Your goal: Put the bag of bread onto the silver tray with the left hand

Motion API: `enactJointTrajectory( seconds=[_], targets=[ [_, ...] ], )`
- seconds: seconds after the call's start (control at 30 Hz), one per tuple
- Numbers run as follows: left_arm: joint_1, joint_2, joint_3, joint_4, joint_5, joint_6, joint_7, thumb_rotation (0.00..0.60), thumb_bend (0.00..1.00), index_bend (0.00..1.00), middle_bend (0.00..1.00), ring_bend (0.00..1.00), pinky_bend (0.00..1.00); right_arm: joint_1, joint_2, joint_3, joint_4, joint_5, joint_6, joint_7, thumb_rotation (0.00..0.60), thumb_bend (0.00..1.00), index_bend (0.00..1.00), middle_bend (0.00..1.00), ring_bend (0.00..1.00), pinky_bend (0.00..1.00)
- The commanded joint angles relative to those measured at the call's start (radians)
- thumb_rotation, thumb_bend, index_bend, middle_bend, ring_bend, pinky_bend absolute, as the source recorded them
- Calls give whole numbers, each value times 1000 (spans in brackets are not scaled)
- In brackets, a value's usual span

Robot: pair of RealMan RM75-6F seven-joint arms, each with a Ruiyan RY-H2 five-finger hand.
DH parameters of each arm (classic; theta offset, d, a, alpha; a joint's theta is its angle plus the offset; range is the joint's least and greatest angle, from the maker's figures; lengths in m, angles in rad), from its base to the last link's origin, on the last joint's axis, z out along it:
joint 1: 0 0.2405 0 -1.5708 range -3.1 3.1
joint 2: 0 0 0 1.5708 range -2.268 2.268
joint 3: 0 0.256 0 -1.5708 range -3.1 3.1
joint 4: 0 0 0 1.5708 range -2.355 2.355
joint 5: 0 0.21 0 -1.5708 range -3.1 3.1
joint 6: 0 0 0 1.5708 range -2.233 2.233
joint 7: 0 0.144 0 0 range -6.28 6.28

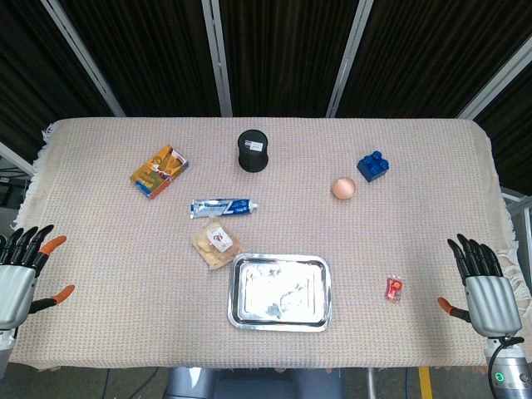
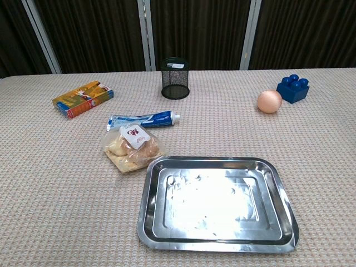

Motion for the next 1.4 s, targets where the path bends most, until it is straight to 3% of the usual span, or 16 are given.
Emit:
enactJointTrajectory(
  seconds=[0.03, 0.73, 1.03, 1.23, 1.4],
  targets=[
    [-1, -5, 6, 2, 10, -1, -2, 553, 111, 193, 64, 38, 0, 0, -1, -1, 0, -7, 6, 1, 600, 0, 0, 0, 0, 77],
    [-11, 14, 28, -35, -9, -66, 39, 551, 111, 183, 62, 41, 0, -17, -7, -12, 17, -31, 38, 27, 600, 0, 0, 0, 0, 77],
    [-141, 28, -19, -118, -58, -265, 182, 553, 100, 90, 0, 3, 0, -19, -2, -15, 16, -42, 44, 36, 600, 0, 0, 0, 0, 77],
    [-296, -21, -76, -104, -115, -475, 231, 550, 99, 30, 0, 0, 0, -27, -1, -17, 17, -42, 53, 39, 600, 0, 0, 0, 0, 77],
    [-423, -86, -115, -83, -160, -623, 353, 553, 98, 17, 0, 0, 0, -31, 6, -27, 8, -51, 51, 53, 600, 0, 0, 0, 0, 77]
  ],
)
